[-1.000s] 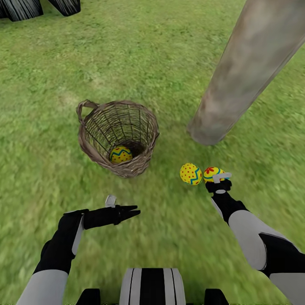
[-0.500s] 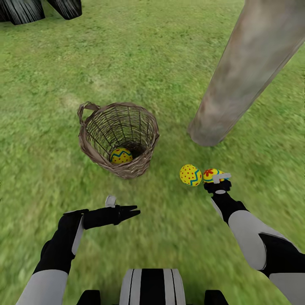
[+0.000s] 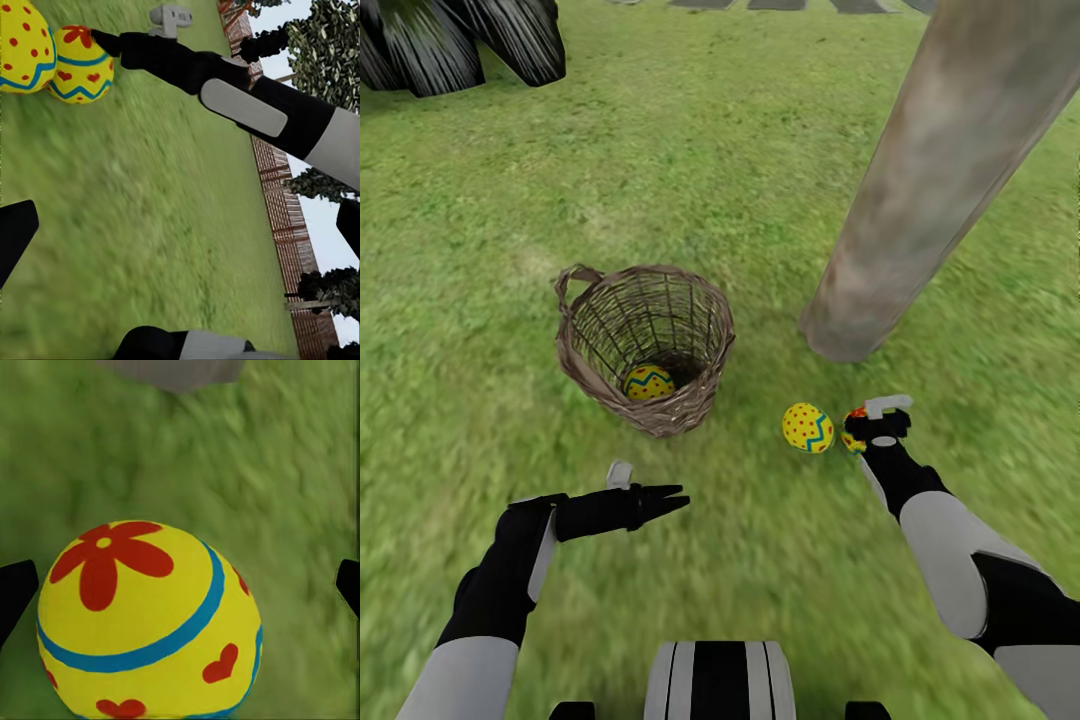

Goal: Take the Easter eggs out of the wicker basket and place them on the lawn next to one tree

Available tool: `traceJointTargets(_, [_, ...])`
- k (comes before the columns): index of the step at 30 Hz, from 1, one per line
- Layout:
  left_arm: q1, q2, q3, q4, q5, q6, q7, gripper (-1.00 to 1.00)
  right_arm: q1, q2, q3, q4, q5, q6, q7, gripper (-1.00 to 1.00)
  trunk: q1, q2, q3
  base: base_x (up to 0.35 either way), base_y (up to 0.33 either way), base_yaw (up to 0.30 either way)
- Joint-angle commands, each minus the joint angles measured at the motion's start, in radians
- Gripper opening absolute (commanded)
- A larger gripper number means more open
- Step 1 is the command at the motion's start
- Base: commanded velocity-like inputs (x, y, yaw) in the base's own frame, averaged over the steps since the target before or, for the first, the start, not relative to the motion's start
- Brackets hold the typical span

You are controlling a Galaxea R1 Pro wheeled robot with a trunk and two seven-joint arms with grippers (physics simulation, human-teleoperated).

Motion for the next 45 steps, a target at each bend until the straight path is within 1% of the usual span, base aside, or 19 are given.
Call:
traceJointTargets(1, [0.0,0.002,0.004,0.0,-0.004,0.011,-0.006,1.0,0.0,-0.002,-0.004,-0.001,0.011,0.022,0.0,1.0,-0.001,0.0,0.003,0.0,0.0,0.0])
traceJointTargets(7, [0.0,0.007,0.003,-0.003,-0.01,0.013,-0.006,1.0,0.0,-0.005,-0.007,-0.001,0.003,0.125,0.003,1.0,-0.003,0.001,0.023,0.0,0.0,0.0])
traceJointTargets(10, [0.0,0.028,-0.004,-0.012,-0.013,0.019,-0.015,1.0,0.0,-0.009,-0.01,0.0,-0.004,0.143,0.007,1.0,-0.004,0.002,0.034,0.0,0.0,0.0])
traceJointTargets(11, [0.0,0.034,-0.02,-0.014,-0.013,0.023,-0.016,1.0,0.004,-0.008,-0.01,0.001,-0.005,0.144,0.007,1.0,-0.005,0.002,0.038,0.0,0.0,0.0])
traceJointTargets(12, [0.0,0.054,-0.044,-0.016,-0.013,0.024,-0.017,1.0,0.006,-0.009,-0.011,0.002,-0.006,0.144,0.007,1.0,-0.005,0.002,0.042,0.0,0.0,0.0])
traceJointTargets(13, [-0.001,0.078,-0.079,-0.025,-0.013,0.024,-0.017,1.0,0.007,-0.009,-0.011,0.002,-0.005,0.145,0.007,1.0,-0.005,0.003,0.046,0.0,0.0,0.0])
traceJointTargets(15, [-0.002,0.1,-0.171,-0.063,-0.015,0.025,-0.016,1.0,0.007,-0.01,-0.012,0.001,-0.004,0.173,0.007,1.0,-0.006,0.003,0.054,-0.01,0.0,0.0])
traceJointTargets(16, [-0.001,0.11,-0.194,-0.072,-0.016,0.026,-0.016,1.0,0.007,-0.01,-0.012,-0.001,-0.003,0.217,0.008,1.0,-0.007,0.003,0.058,-0.167,0.083,0.0])
traceJointTargets(17, [-0.001,0.115,-0.201,-0.076,-0.016,0.026,-0.015,1.0,0.007,-0.011,-0.012,-0.002,-0.002,0.246,0.012,1.0,-0.007,0.004,0.061,-0.232,0.132,0.0])
traceJointTargets(21, [-0.002,0.132,-0.208,-0.101,-0.016,0.027,-0.017,1.0,0.008,-0.028,-0.016,-0.011,-0.001,0.378,0.145,1.0,-0.009,0.004,0.077,-0.288,0.175,0.0])
traceJointTargets(25, [-0.002,0.171,-0.205,-0.128,-0.012,0.028,-0.019,1.0,0.008,-0.042,-0.026,-0.086,-0.001,0.468,0.369,1.0,-0.011,0.005,0.092,-0.132,0.084,0.0])
traceJointTargets(27, [-0.002,0.197,-0.203,-0.14,-0.008,0.03,-0.037,1.0,0.008,-0.06,-0.061,-0.108,-0.001,0.534,0.446,1.0,-0.012,0.006,0.1,-0.012,0.008,0.0])
traceJointTargets(29, [-0.002,0.227,-0.173,-0.149,-0.008,0.03,-0.075,1.0,0.008,-0.11,-0.132,-0.125,0.0,0.586,0.629,1.0,-0.013,0.006,0.108,-0.001,0.001,0.0])
traceJointTargets(30, [-0.002,0.243,-0.148,-0.15,-0.008,0.03,-0.096,1.0,0.008,-0.125,-0.147,-0.126,0.0,0.592,0.685,1.0,-0.013,0.007,0.112,0.0,0.0,0.0])
traceJointTargets(32, [-0.002,0.256,-0.104,-0.151,-0.012,0.03,-0.143,1.0,0.01,-0.133,-0.175,-0.127,-0.001,0.595,0.726,1.0,-0.014,0.007,0.119,0.0,0.0,0.0])
traceJointTargets(34, [-0.001,0.26,-0.086,-0.151,-0.016,0.029,-0.143,1.0,0.015,-0.136,-0.219,-0.127,0.0,0.597,0.789,1.0,-0.015,0.008,0.127,0.0,0.0,0.0])
traceJointTargets(35, [-0.001,0.26,-0.085,-0.15,-0.017,0.03,-0.143,1.0,0.016,-0.137,-0.228,-0.127,0.0,0.598,0.824,1.0,-0.015,0.008,0.131,-0.039,0.09,0.0])
traceJointTargets(41, [0.0,0.261,-0.077,-0.143,-0.015,0.032,-0.143,1.0,0.028,-0.149,-0.235,-0.127,-0.001,0.598,0.95,1.0,-0.018,0.009,0.154,-0.107,0.257,0.0])
traceJointTargets(45, [0.0,0.274,-0.069,-0.144,-0.015,0.032,-0.143,1.0,0.036,-0.156,-0.236,-0.127,-0.001,0.598,0.979,1.0,-0.02,0.01,0.17,-0.135,0.281,0.0])
